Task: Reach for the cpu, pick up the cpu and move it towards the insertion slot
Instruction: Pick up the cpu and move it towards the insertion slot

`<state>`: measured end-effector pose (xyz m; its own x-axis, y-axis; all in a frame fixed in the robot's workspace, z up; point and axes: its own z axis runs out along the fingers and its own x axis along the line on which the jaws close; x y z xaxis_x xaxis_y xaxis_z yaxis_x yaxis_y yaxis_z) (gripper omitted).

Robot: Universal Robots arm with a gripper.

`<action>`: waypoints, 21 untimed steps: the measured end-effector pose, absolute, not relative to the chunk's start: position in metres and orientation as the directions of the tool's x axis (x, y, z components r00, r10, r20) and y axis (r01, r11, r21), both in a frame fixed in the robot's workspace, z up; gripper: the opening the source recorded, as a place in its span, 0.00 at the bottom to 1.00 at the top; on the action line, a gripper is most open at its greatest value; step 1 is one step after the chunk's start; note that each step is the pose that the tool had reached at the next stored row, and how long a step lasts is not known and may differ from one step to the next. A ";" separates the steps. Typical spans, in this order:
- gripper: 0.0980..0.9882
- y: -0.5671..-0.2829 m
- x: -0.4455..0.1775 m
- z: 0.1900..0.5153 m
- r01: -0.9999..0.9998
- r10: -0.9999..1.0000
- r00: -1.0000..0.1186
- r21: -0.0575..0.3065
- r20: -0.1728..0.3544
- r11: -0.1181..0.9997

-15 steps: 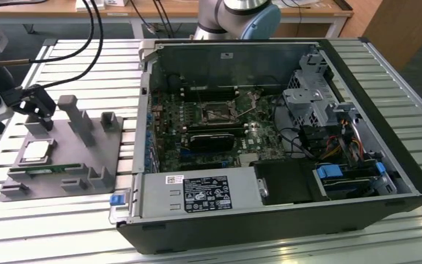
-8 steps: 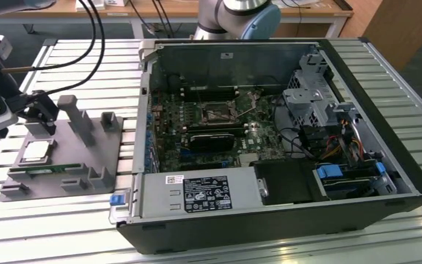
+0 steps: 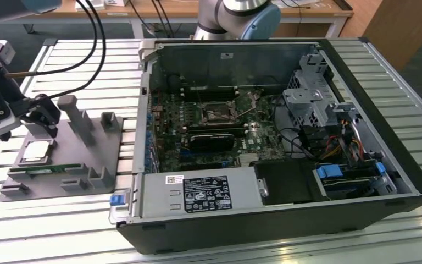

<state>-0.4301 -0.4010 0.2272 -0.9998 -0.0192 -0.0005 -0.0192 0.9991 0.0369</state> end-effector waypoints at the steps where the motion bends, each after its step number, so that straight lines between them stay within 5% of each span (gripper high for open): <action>1: 0.96 -0.401 -0.430 0.226 -0.019 -0.019 -1.000 0.037 0.000 0.999; 9: 0.94 -0.401 -0.437 0.212 -0.019 -0.019 -1.000 0.035 -0.001 0.999; 10: 0.86 -0.401 -0.438 0.211 -0.019 -0.019 -1.000 0.035 -0.001 0.999; 14: 0.85 -0.401 -0.439 0.205 -0.019 -0.019 -1.000 0.035 0.000 0.999; 15: 0.77 -0.401 -0.440 0.203 -0.019 -0.019 -1.000 0.034 0.000 0.999; 21: 0.77 -0.401 -0.445 0.192 -0.015 -0.015 -1.000 0.033 0.000 0.999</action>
